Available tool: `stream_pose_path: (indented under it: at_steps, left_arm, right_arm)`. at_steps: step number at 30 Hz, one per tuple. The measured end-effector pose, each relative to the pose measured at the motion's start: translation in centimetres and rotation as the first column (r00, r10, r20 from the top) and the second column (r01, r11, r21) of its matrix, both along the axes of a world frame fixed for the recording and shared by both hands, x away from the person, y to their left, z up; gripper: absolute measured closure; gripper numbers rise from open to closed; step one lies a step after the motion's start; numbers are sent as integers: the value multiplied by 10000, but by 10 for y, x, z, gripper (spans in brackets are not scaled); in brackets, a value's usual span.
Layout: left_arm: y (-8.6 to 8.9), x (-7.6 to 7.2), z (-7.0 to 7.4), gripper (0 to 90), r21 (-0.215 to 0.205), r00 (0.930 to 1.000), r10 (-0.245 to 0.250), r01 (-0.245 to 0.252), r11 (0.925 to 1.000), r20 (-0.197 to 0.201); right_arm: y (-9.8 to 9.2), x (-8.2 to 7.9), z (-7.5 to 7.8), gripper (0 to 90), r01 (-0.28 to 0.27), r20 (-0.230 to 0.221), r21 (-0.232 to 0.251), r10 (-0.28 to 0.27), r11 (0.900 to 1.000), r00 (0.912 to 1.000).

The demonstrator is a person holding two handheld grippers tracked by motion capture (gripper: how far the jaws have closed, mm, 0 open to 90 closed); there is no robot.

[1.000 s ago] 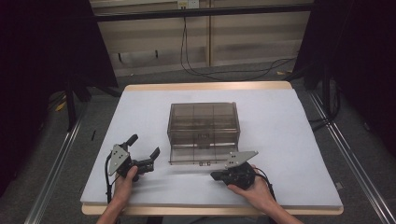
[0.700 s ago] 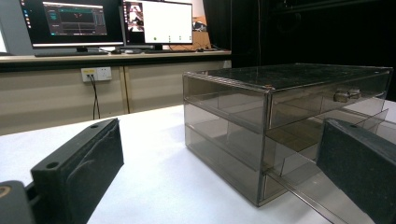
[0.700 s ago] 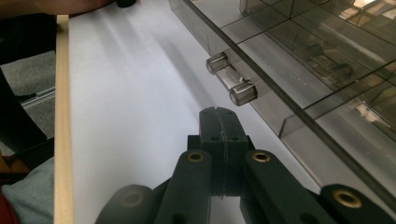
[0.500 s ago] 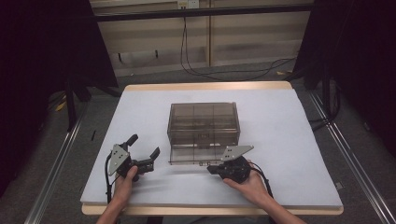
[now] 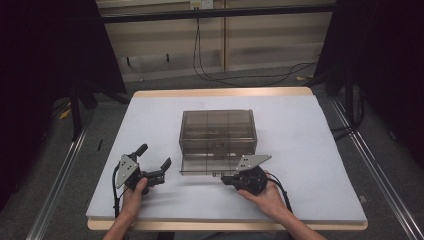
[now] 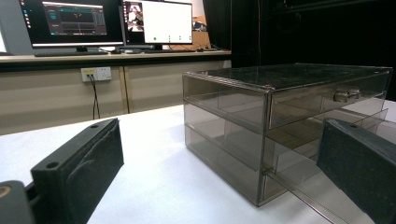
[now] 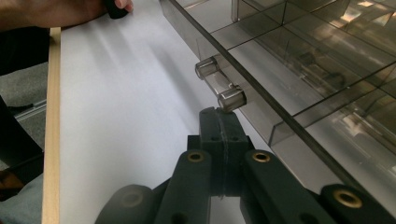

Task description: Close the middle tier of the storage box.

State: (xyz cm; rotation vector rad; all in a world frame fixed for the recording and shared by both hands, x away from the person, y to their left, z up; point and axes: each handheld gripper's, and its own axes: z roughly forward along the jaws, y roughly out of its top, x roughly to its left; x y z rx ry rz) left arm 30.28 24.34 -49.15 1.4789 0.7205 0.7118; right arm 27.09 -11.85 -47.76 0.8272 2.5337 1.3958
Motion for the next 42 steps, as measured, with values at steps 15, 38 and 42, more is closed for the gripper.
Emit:
stream_pose_path:
  at_steps: [15, 38, 42]
  left_arm:
    - [0, 0, 0, 9, -24, 10000, -16, 16, 10000, -15]
    - [0, 0, 0, 9, -3, 10000, -2, 2, 10000, -1]
    - [0, 0, 0, 9, -7, 10000, -2, 2, 10000, -2]
  right_arm:
    - [0, 2, 0, 900, 299, 233, 163, -303, 9994, 9993]
    - [-3, 5, 0, 900, 673, 508, 411, -693, 9969, 9963]
    - [-3, 5, 0, 900, 695, 619, 364, -717, 9969, 9955]
